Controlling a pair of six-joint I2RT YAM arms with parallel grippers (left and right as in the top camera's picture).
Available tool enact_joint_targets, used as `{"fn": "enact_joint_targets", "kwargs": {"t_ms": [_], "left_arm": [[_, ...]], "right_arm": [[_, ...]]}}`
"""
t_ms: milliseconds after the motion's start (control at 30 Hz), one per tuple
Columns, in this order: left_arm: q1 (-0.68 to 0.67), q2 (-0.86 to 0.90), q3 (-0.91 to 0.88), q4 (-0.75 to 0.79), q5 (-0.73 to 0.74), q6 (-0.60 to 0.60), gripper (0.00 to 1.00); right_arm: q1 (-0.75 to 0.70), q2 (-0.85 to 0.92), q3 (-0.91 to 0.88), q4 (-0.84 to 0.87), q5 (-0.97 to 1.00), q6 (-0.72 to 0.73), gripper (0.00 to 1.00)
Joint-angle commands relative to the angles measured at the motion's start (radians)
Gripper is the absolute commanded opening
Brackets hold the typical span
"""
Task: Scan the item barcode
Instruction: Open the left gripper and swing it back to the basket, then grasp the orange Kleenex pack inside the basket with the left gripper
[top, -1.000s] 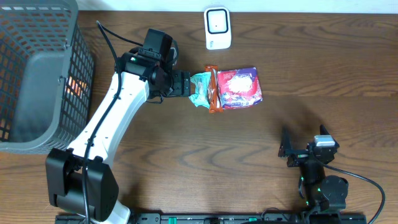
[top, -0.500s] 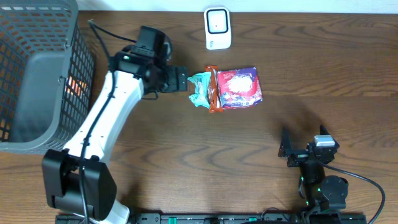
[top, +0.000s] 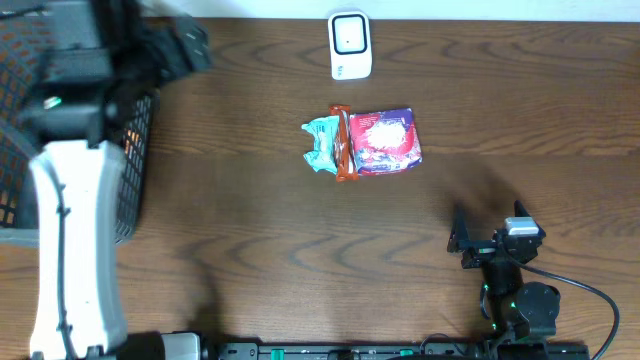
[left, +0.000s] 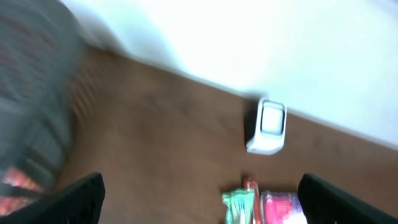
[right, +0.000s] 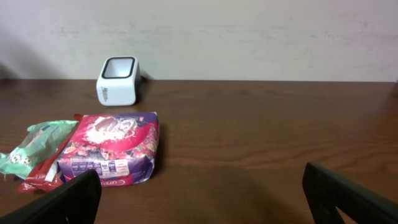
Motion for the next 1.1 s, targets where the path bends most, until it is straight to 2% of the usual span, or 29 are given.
{"fn": "enact_joint_targets", "kwargs": {"t_ms": [0,167,367,600,1067], "left_arm": [[0.080,-0.044,0.016,0.040,0.014,-0.002,0.99],[0.211,-0.068,0.016,0.073,-0.006,-0.002,0.98],[0.356,-0.064,0.015,0.055,-0.142,-0.002,0.98],[0.503,-0.056,0.014,0.053,-0.159,-0.002,0.98],[0.544,-0.018,0.014,0.034,-0.168,-0.002,0.98]], "right_arm": [[-0.006,-0.005,-0.003,-0.002,-0.001,0.013,0.99],[-0.006,-0.005,-0.003,-0.002,-0.002,0.013,0.99],[-0.006,-0.005,-0.003,-0.002,-0.002,0.013,0.99],[-0.006,-0.005,-0.003,-0.002,-0.002,0.013,0.99],[-0.006,-0.005,-0.003,-0.002,-0.002,0.013,0.99]]}}
